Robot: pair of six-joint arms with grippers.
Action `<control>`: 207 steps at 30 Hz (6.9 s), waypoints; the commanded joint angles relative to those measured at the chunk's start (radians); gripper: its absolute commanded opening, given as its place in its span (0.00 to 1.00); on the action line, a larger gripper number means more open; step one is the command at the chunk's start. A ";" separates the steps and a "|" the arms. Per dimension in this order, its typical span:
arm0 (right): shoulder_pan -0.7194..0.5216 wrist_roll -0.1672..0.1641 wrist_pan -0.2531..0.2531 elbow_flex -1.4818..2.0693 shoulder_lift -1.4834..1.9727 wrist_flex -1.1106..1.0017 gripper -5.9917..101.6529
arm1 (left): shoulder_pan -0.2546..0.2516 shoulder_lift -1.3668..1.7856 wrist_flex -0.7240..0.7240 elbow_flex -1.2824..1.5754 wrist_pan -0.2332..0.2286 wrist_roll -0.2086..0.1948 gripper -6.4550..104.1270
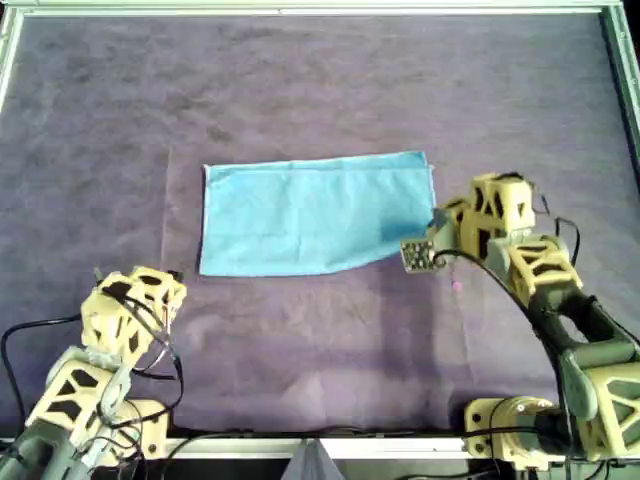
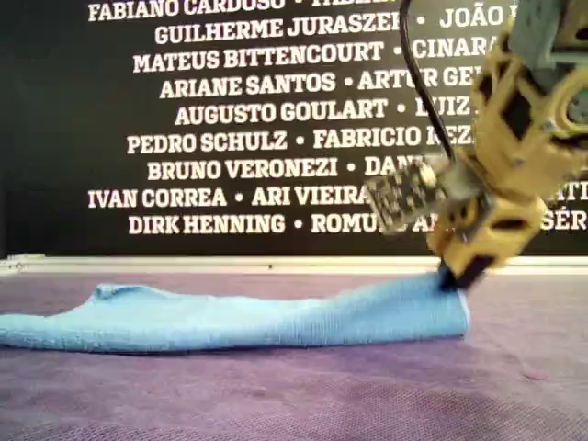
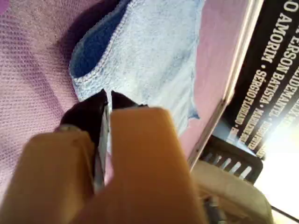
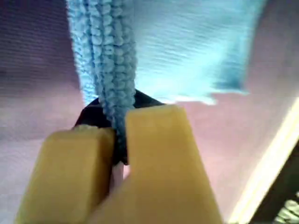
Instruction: Fold a cloth
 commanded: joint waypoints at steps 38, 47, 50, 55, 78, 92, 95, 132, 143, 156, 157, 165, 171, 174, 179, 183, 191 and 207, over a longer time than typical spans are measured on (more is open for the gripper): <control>0.727 0.002 0.012 -1.680 -1.098 -0.040 0.05 | 0.018 0.003 -0.002 -0.014 -0.003 -0.006 0.07; 0.784 -0.009 0.012 -1.730 -1.124 -0.041 0.06 | 0.018 0.003 -0.002 -0.014 -0.003 -0.006 0.07; 0.773 0.002 0.012 -1.730 -1.152 -0.040 0.07 | 0.018 0.003 -0.002 -0.014 -0.003 -0.006 0.07; 0.767 0.002 0.012 -1.730 -1.163 -0.021 0.25 | 0.018 0.003 -0.002 -0.014 -0.003 -0.006 0.07; 0.517 -0.014 -0.005 -1.729 -0.845 0.618 0.30 | 0.018 0.003 -0.002 -0.014 -0.003 -0.006 0.07; 0.146 0.003 -0.006 -1.710 -0.655 1.138 0.05 | 0.018 0.003 -0.002 -0.014 -0.003 -0.006 0.07; 0.071 0.003 -0.005 -1.707 -0.571 1.143 0.05 | 0.018 0.003 -0.002 -0.014 -0.003 -0.006 0.07; -0.221 -0.014 0.011 0.388 1.091 0.115 0.05 | 0.472 0.002 -0.002 -0.015 0.017 -0.011 0.07; -0.221 -0.012 0.012 0.848 1.468 0.037 0.05 | 0.471 0.003 -0.002 -0.015 0.018 -0.012 0.07; -0.219 -0.014 0.012 0.928 1.565 0.044 0.06 | 0.376 0.031 -0.002 -0.051 0.018 -0.012 0.06; -0.219 -0.014 0.012 0.939 1.565 0.057 0.06 | 0.367 0.037 -0.002 -0.051 0.018 -0.012 0.06; -0.270 -0.014 0.014 1.058 1.565 0.121 0.05 | 0.339 0.242 0.077 -0.021 -0.002 -0.006 0.05; -0.314 -0.014 0.012 1.058 1.565 0.293 0.05 | 0.325 0.270 0.337 -0.021 0.015 -0.011 0.05; -0.314 -0.014 0.012 1.058 1.565 0.402 0.06 | 0.325 0.270 0.417 -0.021 -0.002 0.000 0.05; -0.314 -0.014 0.011 1.057 1.566 0.411 0.06 | 0.336 0.270 0.514 -0.021 -0.002 0.003 0.05; -0.305 -0.014 0.011 1.057 1.566 0.411 0.05 | 0.337 0.270 0.634 -0.021 -0.002 -0.002 0.05; -0.302 -0.014 0.011 1.057 1.562 0.410 0.05 | 0.325 0.253 0.643 -0.021 0.000 0.002 0.06; -0.302 -0.014 0.011 1.057 1.560 0.408 0.05 | 0.325 0.253 0.643 -0.021 0.003 0.002 0.06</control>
